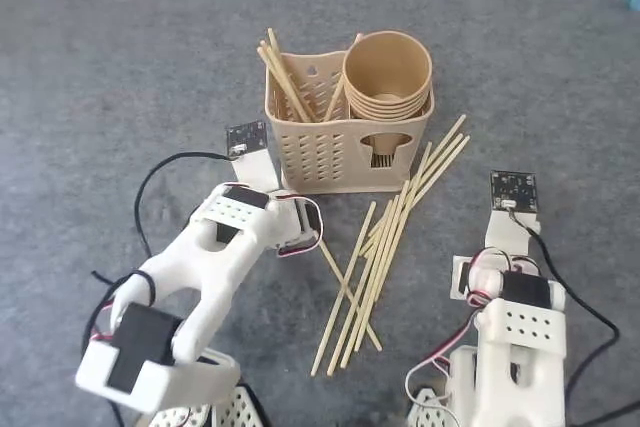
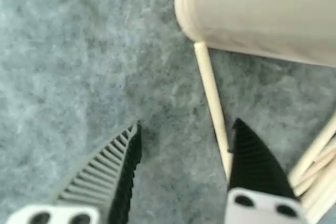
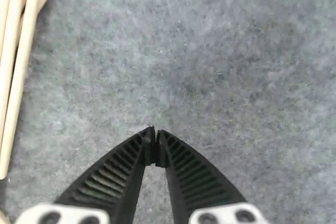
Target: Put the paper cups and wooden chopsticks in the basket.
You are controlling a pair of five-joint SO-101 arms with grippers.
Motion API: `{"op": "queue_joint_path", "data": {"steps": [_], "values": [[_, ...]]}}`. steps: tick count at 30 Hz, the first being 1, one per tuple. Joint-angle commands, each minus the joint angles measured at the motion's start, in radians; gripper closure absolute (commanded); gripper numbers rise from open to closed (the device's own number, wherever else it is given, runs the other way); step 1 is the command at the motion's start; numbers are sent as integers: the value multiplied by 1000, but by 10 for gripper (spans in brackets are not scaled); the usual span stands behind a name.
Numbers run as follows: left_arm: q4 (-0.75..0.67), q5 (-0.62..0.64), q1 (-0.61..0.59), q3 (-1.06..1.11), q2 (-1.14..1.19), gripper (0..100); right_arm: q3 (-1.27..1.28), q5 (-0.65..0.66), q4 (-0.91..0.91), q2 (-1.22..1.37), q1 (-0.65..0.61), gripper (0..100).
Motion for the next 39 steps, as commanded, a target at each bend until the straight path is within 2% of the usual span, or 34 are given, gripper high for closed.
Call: {"op": "queue_joint_path", "data": {"steps": [1, 3, 5, 9, 13, 18, 21, 31, 39], "values": [[-31, 5, 14, -12, -17, 844, -6, 17, -8, -33, -5, 991], [-29, -9, 6, -12, -17, 892, -6, 17, -8, -33, -5, 991], [-26, -75, -2, -12, -18, 912, -6, 17, -8, -33, -5, 991], [32, -123, -9, -18, -20, 913, -6, 17, -8, -33, -5, 991], [43, -126, -75, -15, -20, 916, -6, 18, -10, -33, -5, 991], [84, -196, -114, -10, -20, 928, -6, 18, -12, -33, -5, 991], [84, -203, -152, -10, -20, 992, -6, 18, -12, -33, -5, 991], [81, -204, -273, -44, -21, 988, -6, 18, -12, -33, -5, 991], [86, -204, -288, -128, -104, 988, -5, 18, -13, -33, -5, 991]]}}
